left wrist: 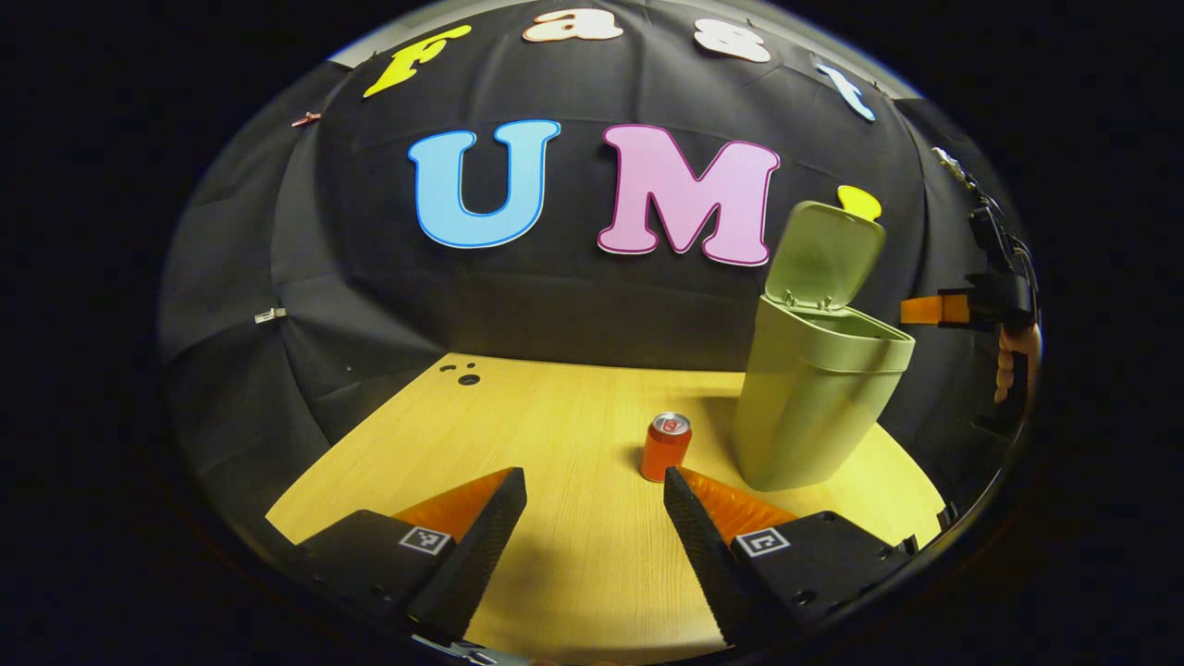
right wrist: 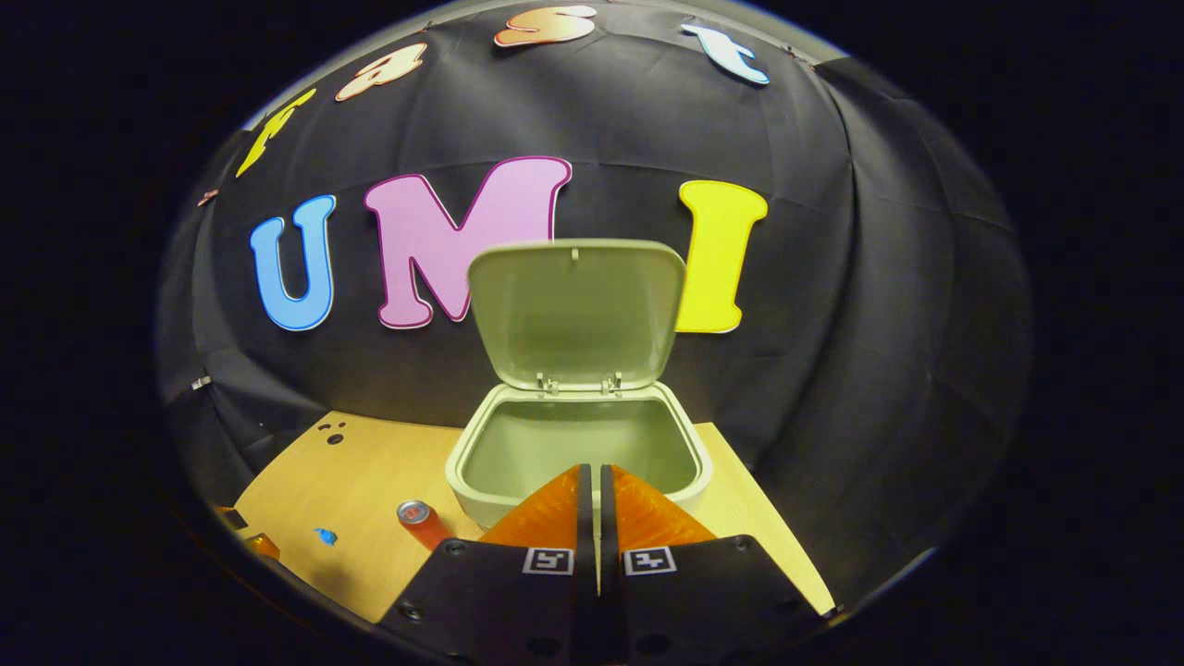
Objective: Press the lid of the desktop garbage bin to open it, pick up the crumpled paper on the desktop and throw it into the bin, then pick up the pop can on the desktop and drop it into the bin, and finally close the garbage bin lid.
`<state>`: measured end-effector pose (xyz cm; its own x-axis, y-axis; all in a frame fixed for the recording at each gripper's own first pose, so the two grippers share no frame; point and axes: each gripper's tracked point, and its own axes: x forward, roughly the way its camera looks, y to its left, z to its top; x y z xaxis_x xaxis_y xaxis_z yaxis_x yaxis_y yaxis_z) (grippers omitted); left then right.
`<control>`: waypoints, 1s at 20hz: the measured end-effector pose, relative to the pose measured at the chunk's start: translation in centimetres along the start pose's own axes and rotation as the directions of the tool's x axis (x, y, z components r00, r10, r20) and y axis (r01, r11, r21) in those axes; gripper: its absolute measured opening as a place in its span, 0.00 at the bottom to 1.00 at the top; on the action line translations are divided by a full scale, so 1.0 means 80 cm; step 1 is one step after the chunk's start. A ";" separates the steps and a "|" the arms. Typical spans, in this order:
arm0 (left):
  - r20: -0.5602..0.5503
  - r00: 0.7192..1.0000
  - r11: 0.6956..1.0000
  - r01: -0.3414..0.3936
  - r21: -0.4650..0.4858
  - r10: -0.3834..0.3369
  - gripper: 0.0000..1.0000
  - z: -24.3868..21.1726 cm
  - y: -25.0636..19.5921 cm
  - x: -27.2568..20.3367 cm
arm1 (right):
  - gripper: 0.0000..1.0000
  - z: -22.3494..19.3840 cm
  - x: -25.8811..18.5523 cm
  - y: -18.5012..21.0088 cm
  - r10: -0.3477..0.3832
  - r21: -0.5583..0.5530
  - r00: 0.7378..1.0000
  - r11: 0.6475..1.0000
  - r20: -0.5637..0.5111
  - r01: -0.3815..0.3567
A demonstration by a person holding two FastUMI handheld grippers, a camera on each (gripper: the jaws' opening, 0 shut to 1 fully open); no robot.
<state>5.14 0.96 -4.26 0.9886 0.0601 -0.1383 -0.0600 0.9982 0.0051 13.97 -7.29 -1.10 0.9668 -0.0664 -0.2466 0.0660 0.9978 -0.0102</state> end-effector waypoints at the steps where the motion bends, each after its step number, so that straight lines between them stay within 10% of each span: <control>1: 0.000 1.000 1.000 0.001 0.002 -0.001 0.96 -0.001 0.000 0.000 | 0.05 -0.005 -0.004 -0.004 -0.005 -0.002 1.000 1.000 -0.008 0.005; 20: -0.137 0.977 0.986 -0.168 -0.018 0.164 0.96 -0.089 0.150 0.125 | 0.10 -0.091 -0.018 -0.039 -0.050 0.047 0.982 0.997 -0.180 0.060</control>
<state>13.33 13.48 -12.61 0.9371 0.2216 -0.2697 -0.2272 0.9738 0.0105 10.55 -10.29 -7.72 0.9020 -0.1142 -0.4164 0.1350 0.9906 0.0209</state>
